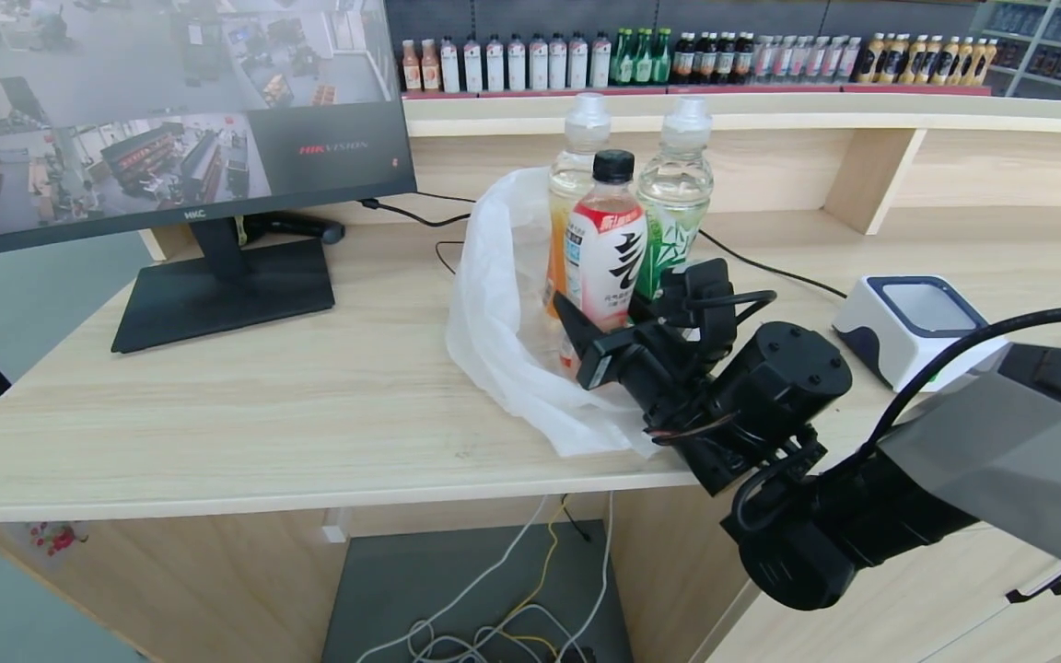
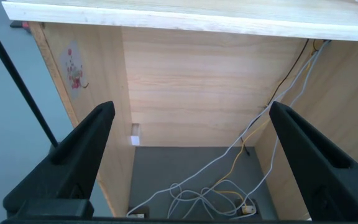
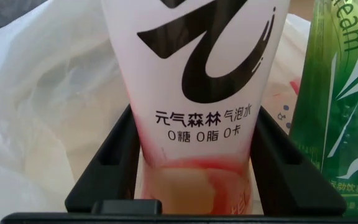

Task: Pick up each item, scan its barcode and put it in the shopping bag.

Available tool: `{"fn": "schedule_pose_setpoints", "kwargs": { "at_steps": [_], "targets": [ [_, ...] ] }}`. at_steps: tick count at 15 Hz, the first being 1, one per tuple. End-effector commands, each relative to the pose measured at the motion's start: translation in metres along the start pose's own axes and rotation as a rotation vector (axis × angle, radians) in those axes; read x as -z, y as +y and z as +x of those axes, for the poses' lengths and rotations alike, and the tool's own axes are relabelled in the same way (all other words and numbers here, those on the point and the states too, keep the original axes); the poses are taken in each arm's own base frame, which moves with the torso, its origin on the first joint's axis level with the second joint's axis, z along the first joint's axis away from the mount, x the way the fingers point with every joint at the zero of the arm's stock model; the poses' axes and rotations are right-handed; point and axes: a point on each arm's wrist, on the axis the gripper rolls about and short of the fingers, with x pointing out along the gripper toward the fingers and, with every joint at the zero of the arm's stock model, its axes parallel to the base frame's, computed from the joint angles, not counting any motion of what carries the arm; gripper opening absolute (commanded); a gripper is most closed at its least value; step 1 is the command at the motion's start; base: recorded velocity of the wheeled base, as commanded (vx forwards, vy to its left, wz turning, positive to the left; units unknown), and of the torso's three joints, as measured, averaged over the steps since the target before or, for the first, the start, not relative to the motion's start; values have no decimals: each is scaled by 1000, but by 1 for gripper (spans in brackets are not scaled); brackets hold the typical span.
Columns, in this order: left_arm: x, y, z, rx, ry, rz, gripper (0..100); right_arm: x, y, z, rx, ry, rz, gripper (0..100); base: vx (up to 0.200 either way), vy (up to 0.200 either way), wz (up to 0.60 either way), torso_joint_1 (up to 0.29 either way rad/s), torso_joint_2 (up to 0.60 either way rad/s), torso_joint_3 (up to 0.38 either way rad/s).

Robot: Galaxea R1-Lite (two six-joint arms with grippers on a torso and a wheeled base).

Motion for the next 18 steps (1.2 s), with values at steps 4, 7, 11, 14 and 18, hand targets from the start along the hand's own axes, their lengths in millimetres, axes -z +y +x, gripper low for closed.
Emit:
{"fn": "schedule_pose_setpoints", "kwargs": {
  "at_steps": [4, 7, 11, 14, 18],
  "targets": [
    [0, 0, 0, 0, 0, 0, 100, 2, 1, -3, -6, 12, 0, 0, 0, 0, 0, 0, 0, 0],
    [0, 0, 0, 0, 0, 0, 100, 0, 4, -2, -12, 6, 4, 0, 0, 0, 0, 0, 0, 0],
    [0, 0, 0, 0, 0, 0, 100, -1, 9, -3, -22, 5, 8, 0, 0, 0, 0, 0, 0, 0],
    [0, 0, 0, 0, 0, 0, 100, -8, 9, -5, -23, -5, 10, 100, 0, 0, 0, 0, 0, 0],
    [0, 0, 0, 0, 0, 0, 100, -18, 8, -11, -24, -11, 13, 100, 0, 0, 0, 0, 0, 0]
  ]
}}
